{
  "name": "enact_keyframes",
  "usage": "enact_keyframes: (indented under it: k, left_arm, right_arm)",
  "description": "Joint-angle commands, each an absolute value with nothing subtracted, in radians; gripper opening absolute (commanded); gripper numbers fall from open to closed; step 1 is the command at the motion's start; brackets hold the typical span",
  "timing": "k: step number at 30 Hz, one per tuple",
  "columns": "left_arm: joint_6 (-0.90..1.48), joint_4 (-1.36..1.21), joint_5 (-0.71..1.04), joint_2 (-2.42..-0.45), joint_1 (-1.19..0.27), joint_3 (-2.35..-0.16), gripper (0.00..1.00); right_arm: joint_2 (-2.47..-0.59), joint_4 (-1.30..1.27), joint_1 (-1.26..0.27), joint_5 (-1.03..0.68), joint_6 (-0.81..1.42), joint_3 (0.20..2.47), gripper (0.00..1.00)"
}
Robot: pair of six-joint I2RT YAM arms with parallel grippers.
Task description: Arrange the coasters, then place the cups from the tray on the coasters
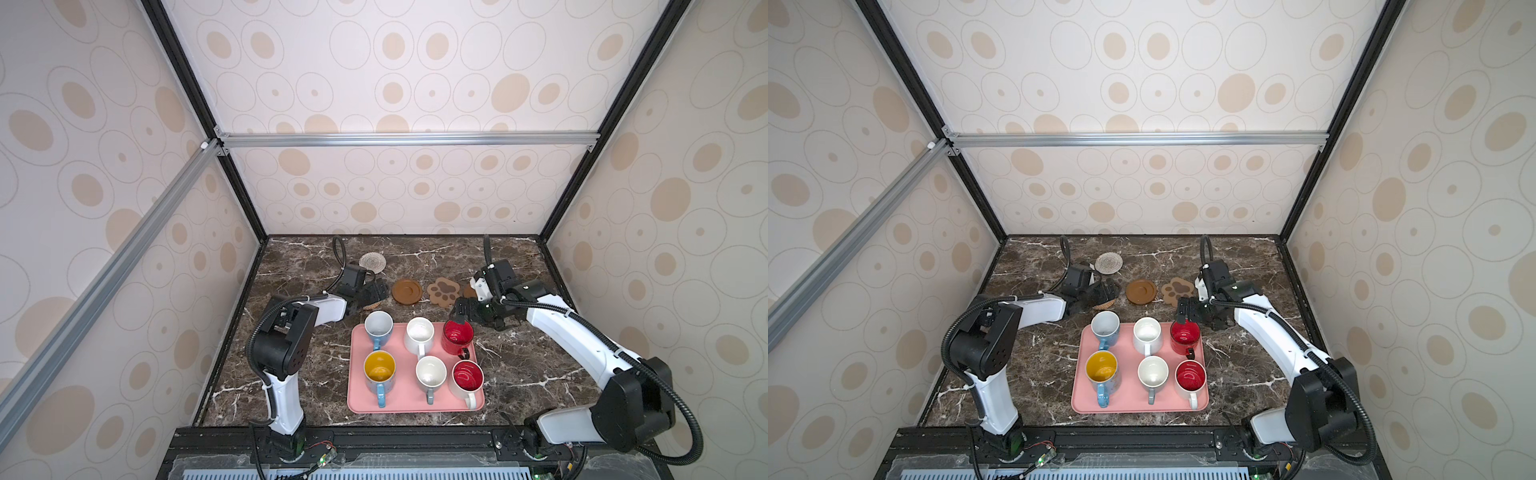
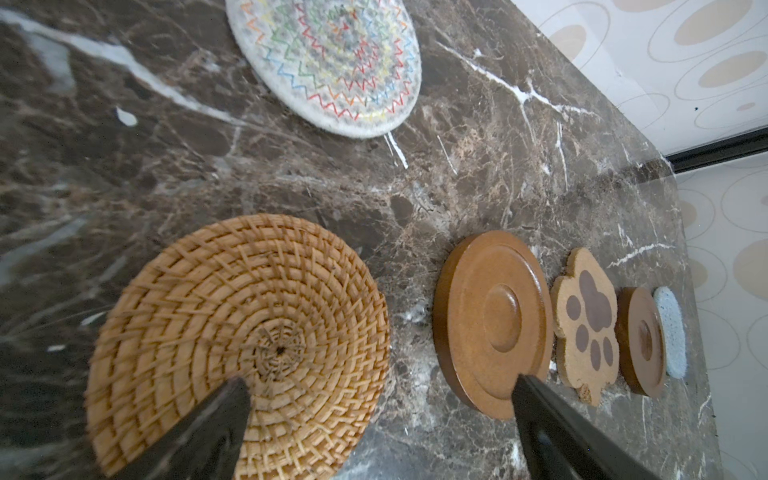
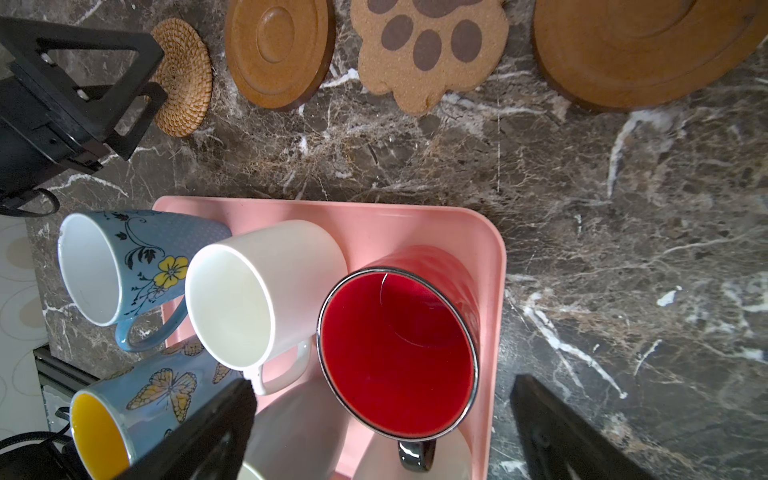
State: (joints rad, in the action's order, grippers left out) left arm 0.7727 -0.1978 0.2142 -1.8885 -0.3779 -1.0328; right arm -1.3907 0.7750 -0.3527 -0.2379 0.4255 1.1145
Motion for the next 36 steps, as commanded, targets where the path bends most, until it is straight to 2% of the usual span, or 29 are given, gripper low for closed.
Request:
enact_keyframes:
  k: [1,10,22,32,36]
  left_arm:
    - [0.803,-0.14,0.21,-1.88,-0.387,-1.019,1.0]
    - [0.767,-0.1,0.197,-1.879,-0.388,-1.118,1.0]
    - [0.687,0.04,0.164,-1.838,-0.387,-1.406,1.0]
    - [0.639,0.214,0.051,-1.836,-0.387,-1.697,1.0]
    - [0.605,0.12,0.138,-1.829,-0.381,-1.702,1.0]
  right_arm:
    - [-1.399,0.793,-0.361,-0.227,0.42,1.143,1.0]
    - [-1.382,0.804,-0.362,-0.212,0.419,1.149,1.0]
    - [-1.416,0.827,-0.361,-0.202,0.352,1.286,1.0]
    - [-1.661,0.786,-0.361,-0.332,0.345,1.519,1.0]
    - [-1.802,0.784,-0.364,-0.395,0.348,1.64,1.0]
